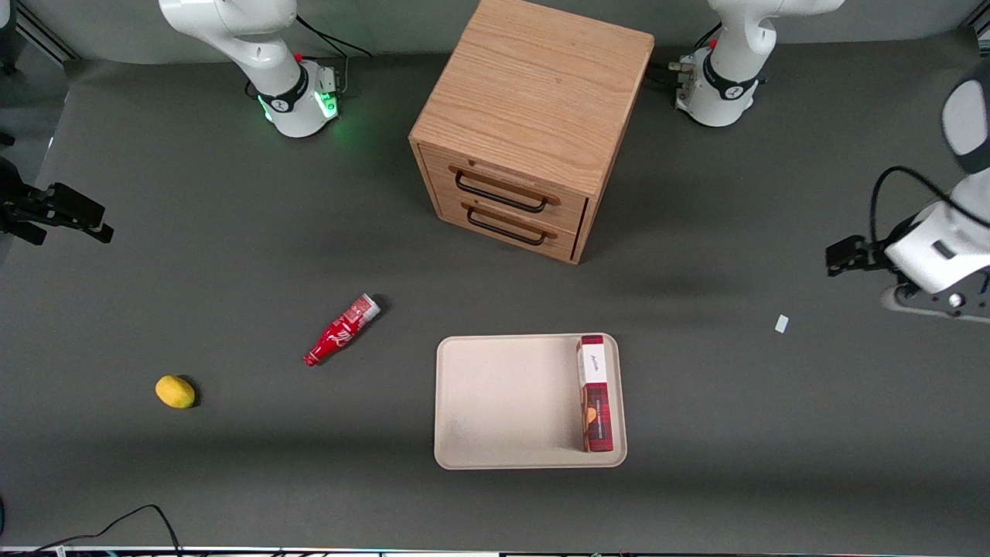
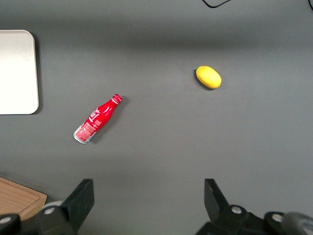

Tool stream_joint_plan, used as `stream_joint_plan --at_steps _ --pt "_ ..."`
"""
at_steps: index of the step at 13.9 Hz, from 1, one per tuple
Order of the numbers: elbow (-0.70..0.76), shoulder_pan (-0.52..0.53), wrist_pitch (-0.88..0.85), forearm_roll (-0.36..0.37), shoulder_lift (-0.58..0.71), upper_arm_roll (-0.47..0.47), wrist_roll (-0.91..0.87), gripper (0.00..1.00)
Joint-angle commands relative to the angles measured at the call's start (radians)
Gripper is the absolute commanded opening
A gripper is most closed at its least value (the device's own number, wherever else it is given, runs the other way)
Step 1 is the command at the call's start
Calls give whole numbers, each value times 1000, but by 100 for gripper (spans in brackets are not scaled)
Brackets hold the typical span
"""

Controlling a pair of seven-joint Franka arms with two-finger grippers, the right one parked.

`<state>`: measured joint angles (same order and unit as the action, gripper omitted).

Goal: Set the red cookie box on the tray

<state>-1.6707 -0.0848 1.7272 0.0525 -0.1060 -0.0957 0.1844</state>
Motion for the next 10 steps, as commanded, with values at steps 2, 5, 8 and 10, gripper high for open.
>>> stream_joint_plan --at_steps 2,5,8,10 --pt "4 -131 -47 9 57 -133 56 100" --pt "106 -139 -162 0 42 -128 41 100" --pt "108 -138 -164 -5 40 -128 43 100" --pt "106 -138 -164 -5 37 -128 44 100"
